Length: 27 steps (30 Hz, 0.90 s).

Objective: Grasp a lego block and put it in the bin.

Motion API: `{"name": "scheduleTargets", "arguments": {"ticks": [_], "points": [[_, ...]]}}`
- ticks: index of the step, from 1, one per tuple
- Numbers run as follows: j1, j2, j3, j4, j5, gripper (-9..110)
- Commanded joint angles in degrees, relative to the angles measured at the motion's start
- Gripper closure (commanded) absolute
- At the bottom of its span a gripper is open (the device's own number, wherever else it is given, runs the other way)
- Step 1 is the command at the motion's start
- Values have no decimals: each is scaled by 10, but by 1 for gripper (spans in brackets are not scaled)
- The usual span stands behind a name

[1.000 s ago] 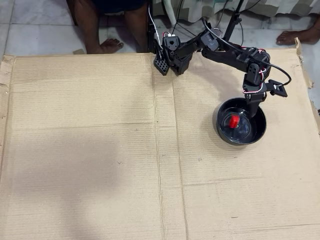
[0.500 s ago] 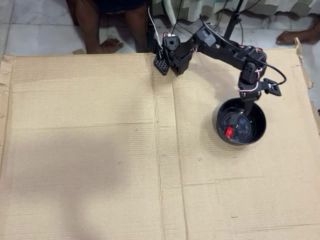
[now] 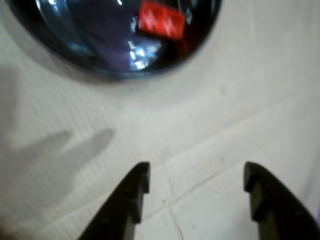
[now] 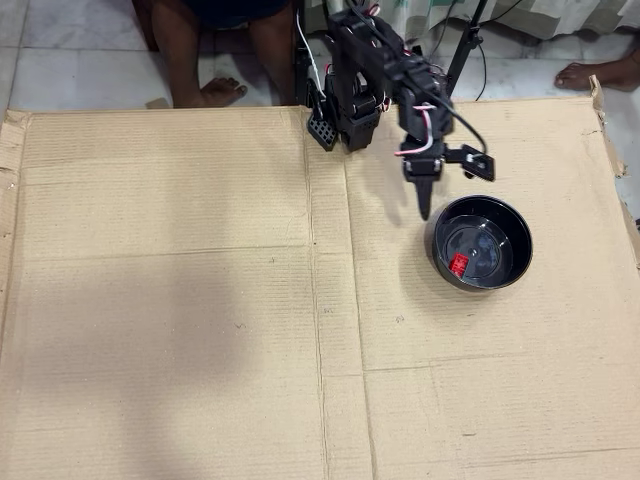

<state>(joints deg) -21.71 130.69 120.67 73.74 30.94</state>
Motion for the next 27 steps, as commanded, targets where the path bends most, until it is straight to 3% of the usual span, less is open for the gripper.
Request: {"name": "scheduleTargets", "arguments": {"ticks": [1,12,17,27], "points": [[48,112,86,-31,-30,80],[169,464,407,-149,-239,80],[207,596,497,-149,-315,80],[217,654,594,-149,-329,82]]}}
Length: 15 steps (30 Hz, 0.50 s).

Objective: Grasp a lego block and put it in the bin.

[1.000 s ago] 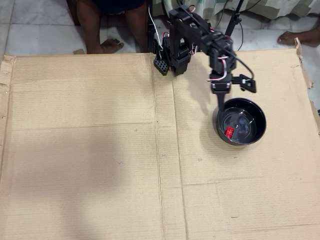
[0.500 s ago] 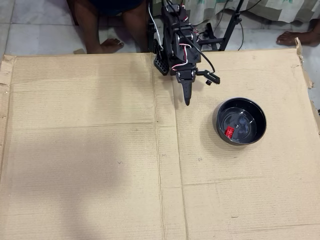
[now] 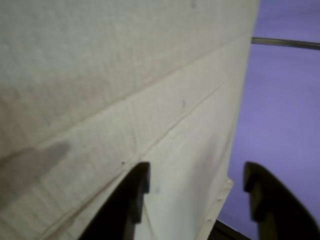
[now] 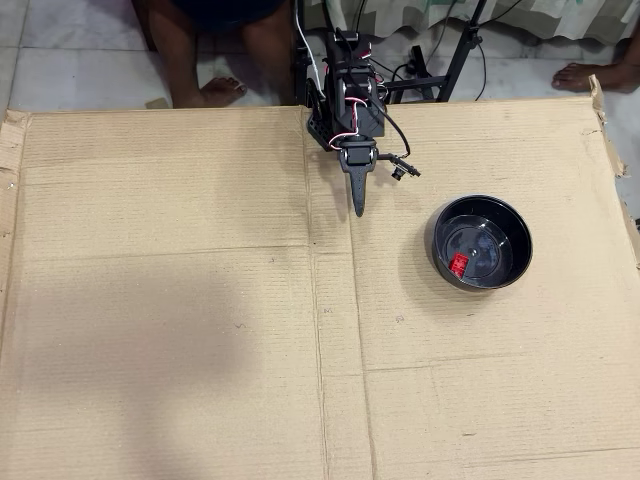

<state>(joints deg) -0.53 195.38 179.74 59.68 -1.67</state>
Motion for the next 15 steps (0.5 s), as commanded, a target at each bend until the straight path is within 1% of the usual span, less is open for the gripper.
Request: {"name": "scheduleTargets", "arguments": {"ticks": [1,4,6,12,15], "points": [[5,7,10,-8,-3,85],[5,7,22,-8,-3,94],[9,7,25,-8,-3,98],[18,8,46,-7,-4,99],[14,8,46,-7,-30,99]]}}
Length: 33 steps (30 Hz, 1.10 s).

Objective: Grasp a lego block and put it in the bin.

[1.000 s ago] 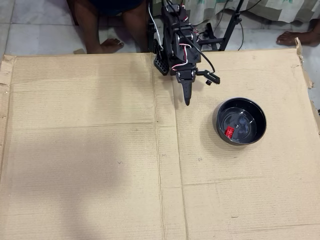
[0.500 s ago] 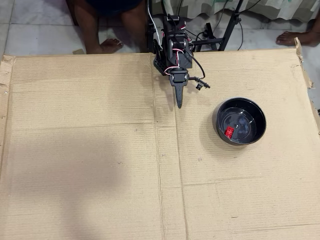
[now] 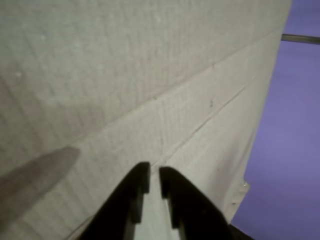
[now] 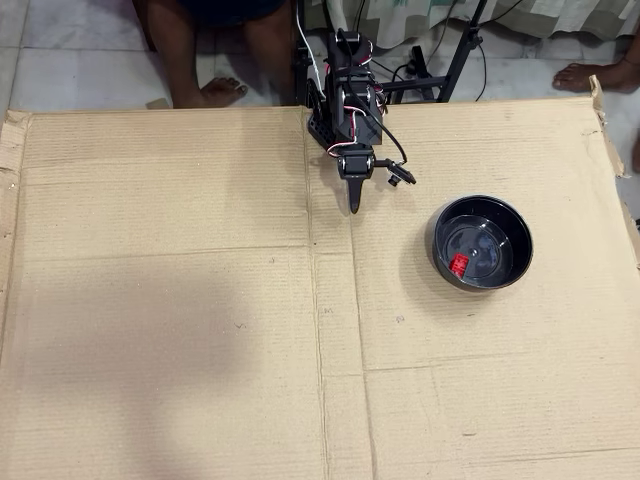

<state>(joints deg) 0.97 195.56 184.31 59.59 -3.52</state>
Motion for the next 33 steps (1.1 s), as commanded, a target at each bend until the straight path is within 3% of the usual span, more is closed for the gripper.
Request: {"name": "scheduleTargets", "arguments": {"ticks": [1,8,33], "points": [[-1,6,1,-6,-23,99],[8,7,5,-6,-115,99],[7,6,11,-35,-54,99]]}}
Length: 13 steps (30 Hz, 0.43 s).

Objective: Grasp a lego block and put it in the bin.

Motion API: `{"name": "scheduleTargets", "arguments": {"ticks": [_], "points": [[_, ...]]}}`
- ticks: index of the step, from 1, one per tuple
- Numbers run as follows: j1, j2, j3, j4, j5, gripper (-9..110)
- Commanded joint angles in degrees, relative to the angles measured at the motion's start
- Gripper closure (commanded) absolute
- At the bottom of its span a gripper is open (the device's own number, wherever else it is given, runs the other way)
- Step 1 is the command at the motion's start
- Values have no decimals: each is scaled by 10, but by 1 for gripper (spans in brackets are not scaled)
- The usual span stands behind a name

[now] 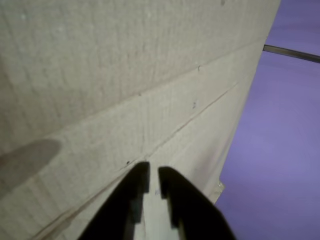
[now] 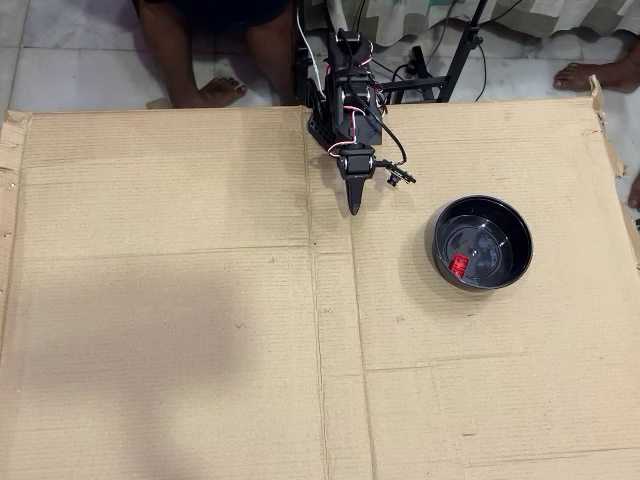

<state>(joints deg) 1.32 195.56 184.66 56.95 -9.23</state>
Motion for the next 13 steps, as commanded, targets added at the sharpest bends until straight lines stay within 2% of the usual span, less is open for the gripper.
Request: {"name": "scheduleTargets", "arguments": {"ticks": [1,13], "points": [[4,6,8,-9,4,99],[4,6,8,-9,-2,99]]}}
